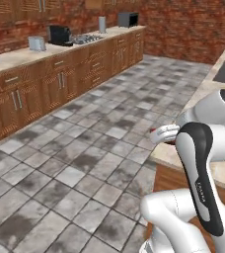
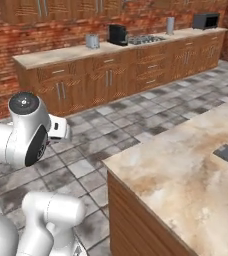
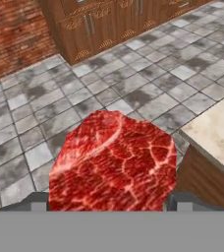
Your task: Take the steak from the fridge and place it on the digital scale on the counter by the fridge. Wait a few seconds for a reading, then move it to the plate on the dining counter.
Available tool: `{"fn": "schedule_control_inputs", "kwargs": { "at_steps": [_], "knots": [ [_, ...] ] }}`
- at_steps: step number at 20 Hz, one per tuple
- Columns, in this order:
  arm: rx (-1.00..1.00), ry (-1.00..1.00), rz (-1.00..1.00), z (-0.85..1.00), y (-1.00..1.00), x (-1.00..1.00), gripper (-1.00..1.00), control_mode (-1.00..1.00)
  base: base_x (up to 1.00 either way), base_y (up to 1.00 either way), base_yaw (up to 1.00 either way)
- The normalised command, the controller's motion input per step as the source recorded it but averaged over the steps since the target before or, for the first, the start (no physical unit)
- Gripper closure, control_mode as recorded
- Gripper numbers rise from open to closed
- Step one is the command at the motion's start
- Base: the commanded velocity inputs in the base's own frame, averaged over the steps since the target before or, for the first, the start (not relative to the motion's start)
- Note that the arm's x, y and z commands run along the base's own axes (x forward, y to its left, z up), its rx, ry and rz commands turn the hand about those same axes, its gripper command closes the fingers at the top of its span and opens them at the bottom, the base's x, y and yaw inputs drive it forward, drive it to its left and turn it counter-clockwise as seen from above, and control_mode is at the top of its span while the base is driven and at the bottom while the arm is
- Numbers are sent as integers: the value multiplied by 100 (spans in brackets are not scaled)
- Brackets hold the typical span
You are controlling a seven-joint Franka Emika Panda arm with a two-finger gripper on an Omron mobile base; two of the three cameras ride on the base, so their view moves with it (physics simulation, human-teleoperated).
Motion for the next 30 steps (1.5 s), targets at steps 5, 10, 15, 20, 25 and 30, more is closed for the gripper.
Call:
{"fn": "schedule_control_inputs", "kwargs": {
  "at_steps": [5,10,15,20,25,30],
  "knots": [
    [0,0,0,0,0,0,100,100,72,83,-60],
    [0,0,0,0,0,0,100,100,59,82,-61],
    [0,0,0,0,0,0,100,100,53,78,-64],
    [0,0,0,0,0,0,100,100,52,73,-66],
    [0,0,0,0,0,0,100,100,50,70,-67],
    [0,0,0,0,0,0,100,100,51,74,-65]
  ]
}}
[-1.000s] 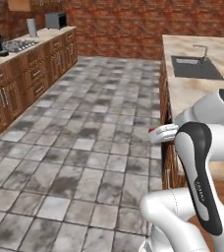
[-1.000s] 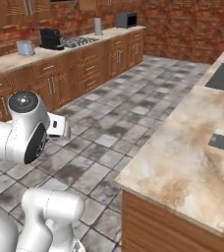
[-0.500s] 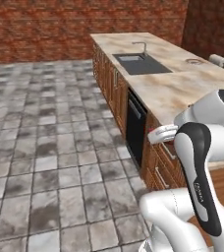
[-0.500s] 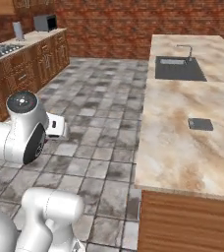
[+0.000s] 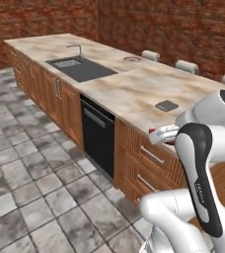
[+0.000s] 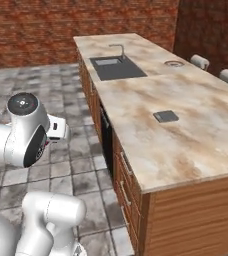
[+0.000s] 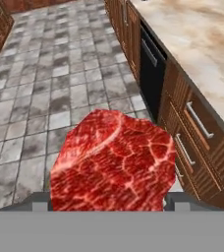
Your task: Take the steak from the fridge and place it on the digital scale on the counter by the fridge. Wait a few seconds for a reading, then move it to the plate on the dining counter.
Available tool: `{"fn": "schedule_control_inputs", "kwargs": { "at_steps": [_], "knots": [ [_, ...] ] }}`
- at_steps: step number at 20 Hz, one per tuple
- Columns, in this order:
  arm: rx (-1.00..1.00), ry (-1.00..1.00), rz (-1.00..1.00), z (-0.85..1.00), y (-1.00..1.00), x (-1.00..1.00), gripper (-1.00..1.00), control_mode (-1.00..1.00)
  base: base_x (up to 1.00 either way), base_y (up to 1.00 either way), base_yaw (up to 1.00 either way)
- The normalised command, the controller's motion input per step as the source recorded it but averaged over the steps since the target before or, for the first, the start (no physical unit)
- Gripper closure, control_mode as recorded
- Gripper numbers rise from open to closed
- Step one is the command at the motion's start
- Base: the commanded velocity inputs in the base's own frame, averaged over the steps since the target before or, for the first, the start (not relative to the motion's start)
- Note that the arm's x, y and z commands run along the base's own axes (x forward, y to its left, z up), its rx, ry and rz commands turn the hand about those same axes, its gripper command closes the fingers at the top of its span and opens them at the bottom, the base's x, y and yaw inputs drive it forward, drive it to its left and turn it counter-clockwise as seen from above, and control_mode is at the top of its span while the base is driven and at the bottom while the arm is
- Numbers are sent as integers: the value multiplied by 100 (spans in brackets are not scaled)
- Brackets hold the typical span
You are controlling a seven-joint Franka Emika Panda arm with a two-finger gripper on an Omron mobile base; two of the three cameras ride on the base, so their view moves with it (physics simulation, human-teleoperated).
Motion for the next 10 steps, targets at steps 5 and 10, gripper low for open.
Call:
{"fn": "schedule_control_inputs", "kwargs": {
  "at_steps": [5,10],
  "knots": [
    [0,0,0,0,0,0,100,100,49,79,-63],
    [0,0,0,0,0,0,100,100,30,82,-63]
  ]
}}
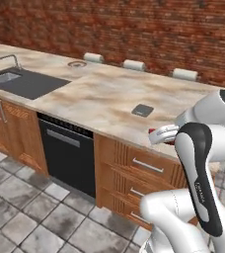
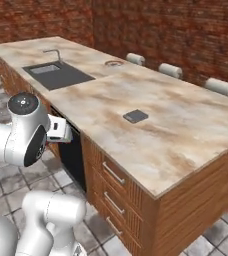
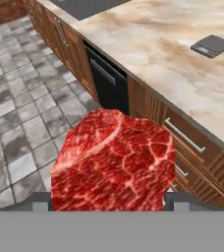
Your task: Take the steak from the fridge and place it on the digital scale on the counter by the fridge. Wait a few seconds for a reading, then move it to the plate on the dining counter.
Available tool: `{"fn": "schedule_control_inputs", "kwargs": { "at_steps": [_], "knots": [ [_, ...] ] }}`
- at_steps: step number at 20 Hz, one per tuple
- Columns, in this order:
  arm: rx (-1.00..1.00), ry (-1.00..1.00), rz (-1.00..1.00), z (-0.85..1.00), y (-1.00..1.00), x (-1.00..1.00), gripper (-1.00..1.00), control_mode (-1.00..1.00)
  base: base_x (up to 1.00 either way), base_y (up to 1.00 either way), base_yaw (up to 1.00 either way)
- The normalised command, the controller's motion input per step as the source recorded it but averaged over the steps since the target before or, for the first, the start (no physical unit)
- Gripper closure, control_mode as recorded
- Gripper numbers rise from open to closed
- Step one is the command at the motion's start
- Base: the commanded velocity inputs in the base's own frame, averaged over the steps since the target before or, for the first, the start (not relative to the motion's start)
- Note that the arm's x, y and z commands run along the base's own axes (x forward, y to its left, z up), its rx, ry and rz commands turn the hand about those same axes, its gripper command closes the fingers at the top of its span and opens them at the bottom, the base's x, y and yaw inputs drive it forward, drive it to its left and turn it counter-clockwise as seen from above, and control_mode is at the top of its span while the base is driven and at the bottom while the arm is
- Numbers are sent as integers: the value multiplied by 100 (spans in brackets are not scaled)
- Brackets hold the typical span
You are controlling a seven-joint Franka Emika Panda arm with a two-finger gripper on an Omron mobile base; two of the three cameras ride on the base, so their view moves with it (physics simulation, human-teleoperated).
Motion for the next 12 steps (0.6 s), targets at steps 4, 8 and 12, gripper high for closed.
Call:
{"fn": "schedule_control_inputs", "kwargs": {
  "at_steps": [4,8,12],
  "knots": [
    [0,0,0,0,0,0,100,100,18,78,-63],
    [0,0,0,0,0,0,100,100,14,77,-64],
    [0,0,0,0,0,0,100,100,10,80,-63]
  ]
}}
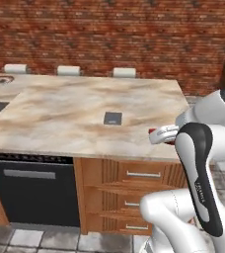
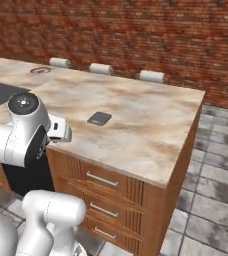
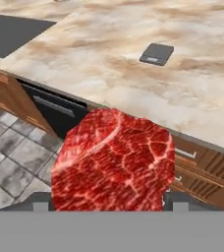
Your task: Take the steak from the fridge and place it on the digital scale on the counter by the fridge. Wait a few seconds for a reading, then move it to the plate on the dining counter.
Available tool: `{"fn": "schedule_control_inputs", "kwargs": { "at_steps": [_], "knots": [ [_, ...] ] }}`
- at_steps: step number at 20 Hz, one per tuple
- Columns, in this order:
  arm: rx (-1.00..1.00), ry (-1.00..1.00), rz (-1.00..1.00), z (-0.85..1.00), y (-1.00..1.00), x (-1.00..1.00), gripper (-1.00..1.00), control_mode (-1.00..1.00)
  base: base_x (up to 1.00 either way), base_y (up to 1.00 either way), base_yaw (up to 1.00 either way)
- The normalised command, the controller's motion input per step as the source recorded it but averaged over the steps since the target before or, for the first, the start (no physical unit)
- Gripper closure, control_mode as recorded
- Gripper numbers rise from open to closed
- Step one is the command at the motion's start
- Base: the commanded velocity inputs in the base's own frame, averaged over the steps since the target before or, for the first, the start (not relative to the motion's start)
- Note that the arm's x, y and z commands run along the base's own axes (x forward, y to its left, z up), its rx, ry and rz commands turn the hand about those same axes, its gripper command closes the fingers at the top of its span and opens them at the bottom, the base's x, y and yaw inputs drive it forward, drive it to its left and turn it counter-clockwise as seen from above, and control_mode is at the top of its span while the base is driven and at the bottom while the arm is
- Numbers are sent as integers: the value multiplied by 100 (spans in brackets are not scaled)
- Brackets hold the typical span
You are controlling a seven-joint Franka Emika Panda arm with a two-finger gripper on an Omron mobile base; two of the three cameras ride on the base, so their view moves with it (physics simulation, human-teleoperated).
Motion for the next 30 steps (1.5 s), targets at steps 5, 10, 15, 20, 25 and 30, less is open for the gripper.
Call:
{"fn": "schedule_control_inputs", "kwargs": {
  "at_steps": [5,10,15,20,25,30],
  "knots": [
    [0,0,0,0,0,0,100,100,9,93,-57],
    [0,0,0,0,0,0,100,100,2,92,-47],
    [0,0,0,0,0,0,100,100,32,67,-39],
    [0,0,0,0,0,0,100,100,56,42,-29],
    [0,0,0,0,0,0,100,100,70,44,-23],
    [0,0,0,0,0,0,100,100,59,59,-19]
  ]
}}
